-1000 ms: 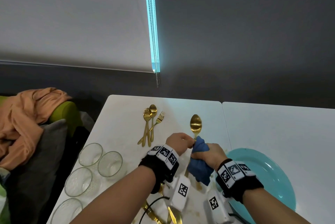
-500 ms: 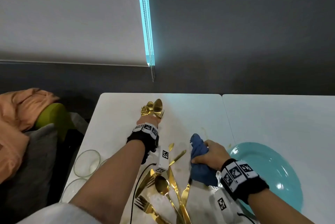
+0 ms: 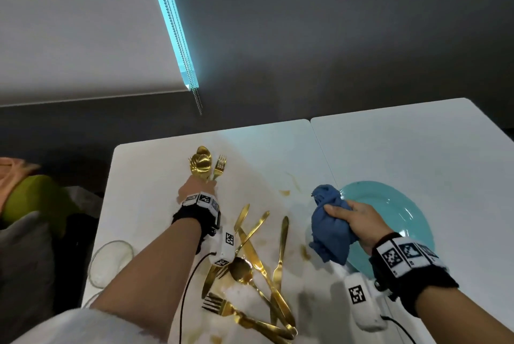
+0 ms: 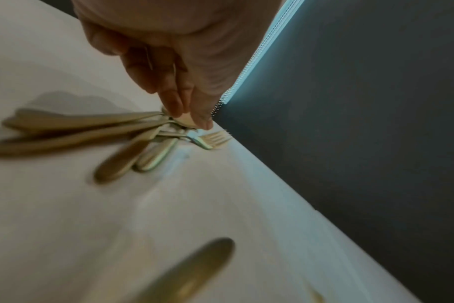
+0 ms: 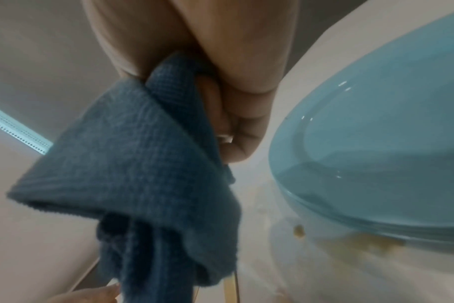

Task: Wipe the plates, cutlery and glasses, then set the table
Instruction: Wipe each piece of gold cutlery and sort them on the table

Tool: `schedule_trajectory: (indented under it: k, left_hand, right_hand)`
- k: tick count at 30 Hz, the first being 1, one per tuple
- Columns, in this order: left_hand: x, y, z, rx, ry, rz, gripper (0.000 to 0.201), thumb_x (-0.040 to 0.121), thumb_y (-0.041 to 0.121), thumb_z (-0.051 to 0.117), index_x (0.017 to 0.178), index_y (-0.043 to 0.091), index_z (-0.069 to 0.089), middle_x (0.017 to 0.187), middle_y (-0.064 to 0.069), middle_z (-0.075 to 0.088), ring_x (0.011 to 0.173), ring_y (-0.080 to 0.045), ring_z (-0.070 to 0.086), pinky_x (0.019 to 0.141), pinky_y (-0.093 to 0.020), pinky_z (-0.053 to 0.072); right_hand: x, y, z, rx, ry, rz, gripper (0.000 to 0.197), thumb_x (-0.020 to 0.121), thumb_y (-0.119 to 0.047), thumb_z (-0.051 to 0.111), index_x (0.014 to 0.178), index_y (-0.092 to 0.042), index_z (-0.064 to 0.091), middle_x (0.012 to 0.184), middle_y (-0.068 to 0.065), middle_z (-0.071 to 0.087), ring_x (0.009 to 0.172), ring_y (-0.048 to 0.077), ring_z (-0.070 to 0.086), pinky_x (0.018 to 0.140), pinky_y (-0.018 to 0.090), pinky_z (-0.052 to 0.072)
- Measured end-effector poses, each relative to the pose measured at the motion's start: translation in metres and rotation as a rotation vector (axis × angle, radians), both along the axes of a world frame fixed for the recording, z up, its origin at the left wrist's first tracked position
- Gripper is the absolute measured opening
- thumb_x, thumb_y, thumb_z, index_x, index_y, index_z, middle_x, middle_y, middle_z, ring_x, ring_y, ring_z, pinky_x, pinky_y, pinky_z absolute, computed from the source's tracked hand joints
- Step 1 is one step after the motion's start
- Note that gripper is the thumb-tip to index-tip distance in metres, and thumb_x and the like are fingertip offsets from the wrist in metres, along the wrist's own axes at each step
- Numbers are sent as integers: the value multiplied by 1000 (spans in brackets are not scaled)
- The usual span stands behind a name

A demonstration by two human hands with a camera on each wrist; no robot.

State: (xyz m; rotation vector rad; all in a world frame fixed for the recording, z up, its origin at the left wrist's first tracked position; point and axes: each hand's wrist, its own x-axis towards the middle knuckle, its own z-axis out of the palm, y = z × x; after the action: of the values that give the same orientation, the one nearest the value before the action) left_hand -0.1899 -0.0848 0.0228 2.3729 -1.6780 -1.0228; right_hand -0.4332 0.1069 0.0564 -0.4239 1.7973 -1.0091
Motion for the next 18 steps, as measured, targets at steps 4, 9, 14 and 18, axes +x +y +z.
schedule_trajectory:
  k: [4, 9, 14, 18]
  left_hand:
    - [-13, 43, 7, 11, 83, -28, 16, 89, 25, 61, 77, 14, 55, 104, -12, 66, 111, -29, 58, 92, -31, 43]
    - [-18, 122, 1, 59, 60, 5, 24, 89, 30, 56, 96, 7, 57, 102, -9, 65, 106, -27, 60, 82, -29, 48]
    - [-16, 199, -25, 182, -41, -54, 38, 89, 36, 53, 113, 8, 59, 116, -9, 64, 108, -25, 61, 85, -28, 47]
    - [-21, 236, -34, 210, -107, -93, 39, 93, 44, 46, 111, 12, 60, 118, -4, 63, 112, -20, 59, 91, -27, 45]
  right_hand:
    - [2, 3, 1, -24, -142, -29, 12, 88, -14, 60, 84, -3, 62, 80, 12, 65, 69, 20, 59, 43, 16, 46]
    - [2, 5, 4, -31, -281, 38, 14, 91, -16, 56, 88, -4, 63, 71, 5, 70, 73, 19, 61, 45, 17, 50]
    - [0, 16, 12, -61, -359, 117, 17, 92, -15, 55, 96, -1, 64, 88, 11, 68, 79, 19, 62, 54, 21, 55]
    - [-6, 31, 18, -68, -416, 160, 17, 93, -16, 52, 92, -4, 64, 87, 9, 68, 76, 18, 64, 52, 21, 55]
